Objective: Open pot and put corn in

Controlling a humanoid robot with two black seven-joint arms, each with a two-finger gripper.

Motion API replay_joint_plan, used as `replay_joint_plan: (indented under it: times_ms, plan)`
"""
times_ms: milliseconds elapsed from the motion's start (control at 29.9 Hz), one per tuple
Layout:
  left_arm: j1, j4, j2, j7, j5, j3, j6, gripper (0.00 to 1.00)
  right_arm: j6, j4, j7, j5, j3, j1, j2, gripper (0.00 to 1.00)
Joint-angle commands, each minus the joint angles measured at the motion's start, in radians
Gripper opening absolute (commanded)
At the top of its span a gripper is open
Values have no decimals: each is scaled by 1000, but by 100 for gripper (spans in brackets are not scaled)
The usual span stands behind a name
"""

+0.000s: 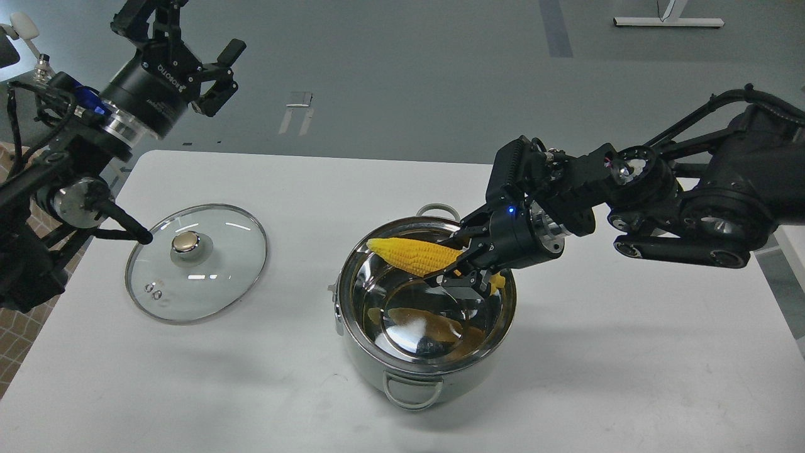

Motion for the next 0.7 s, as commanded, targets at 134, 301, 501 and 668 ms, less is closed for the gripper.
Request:
replay_joint_plan:
  times_ms: [134,301,501,668]
  plan:
    - [2,0,7,0,2,0,-3,97,-6,-3,0,27,37,0,-4,100]
    - [3,8,6,0,3,-2,1,97,-14,-45,0,139,141,15,-60,100]
    - [3,12,-5,0,2,-3,-2,98,-15,-214,0,383,336,-32,-137,100]
    - [5,18,-23,0,6,-12,-2,98,-14,-410,0,625,500,-162,-149,100]
